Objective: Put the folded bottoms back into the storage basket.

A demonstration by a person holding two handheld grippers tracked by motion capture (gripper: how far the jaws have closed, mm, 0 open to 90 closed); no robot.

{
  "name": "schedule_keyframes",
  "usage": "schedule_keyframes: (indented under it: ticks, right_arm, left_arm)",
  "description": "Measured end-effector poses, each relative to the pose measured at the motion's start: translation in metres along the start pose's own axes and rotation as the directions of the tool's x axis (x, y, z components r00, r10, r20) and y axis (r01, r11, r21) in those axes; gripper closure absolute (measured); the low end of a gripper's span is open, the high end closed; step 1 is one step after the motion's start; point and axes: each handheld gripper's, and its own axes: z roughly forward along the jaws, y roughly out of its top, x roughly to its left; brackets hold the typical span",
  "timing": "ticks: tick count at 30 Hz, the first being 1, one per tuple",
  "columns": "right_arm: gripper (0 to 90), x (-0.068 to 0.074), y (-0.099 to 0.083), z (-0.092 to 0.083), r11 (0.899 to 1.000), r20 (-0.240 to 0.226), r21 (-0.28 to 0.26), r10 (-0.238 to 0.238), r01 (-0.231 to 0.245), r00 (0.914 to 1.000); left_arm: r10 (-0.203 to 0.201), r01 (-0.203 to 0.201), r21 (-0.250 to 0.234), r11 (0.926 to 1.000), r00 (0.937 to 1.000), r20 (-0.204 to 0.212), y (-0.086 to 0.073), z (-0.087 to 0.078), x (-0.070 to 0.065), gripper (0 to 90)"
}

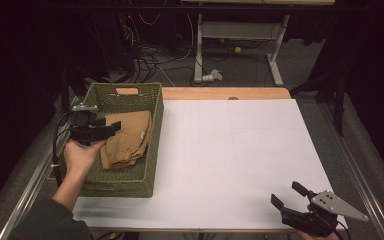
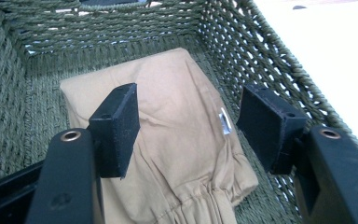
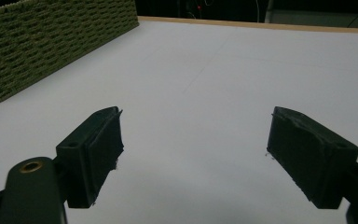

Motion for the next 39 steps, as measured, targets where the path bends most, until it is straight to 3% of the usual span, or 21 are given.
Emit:
schedule_keyframes:
  ticks: [24,39]
  right_arm:
    - [19.3,0.0,0.0,0.0,1.0,0.001,0.0,0.003,-0.003,1.0]
    - [19.3,0.0,0.0,-0.001,1.0,0.001,-0.001,0.004,-0.004,1.0]
  left_arm:
    - [0.038,-0.033,-0.054,0.998,0.9961,0.08,-0.011,-0.023,-0.017,35.1]
    - [0.082,-0.076,-0.078,0.9941,0.9929,0.086,-0.02,-0.034,-0.027,34.1]
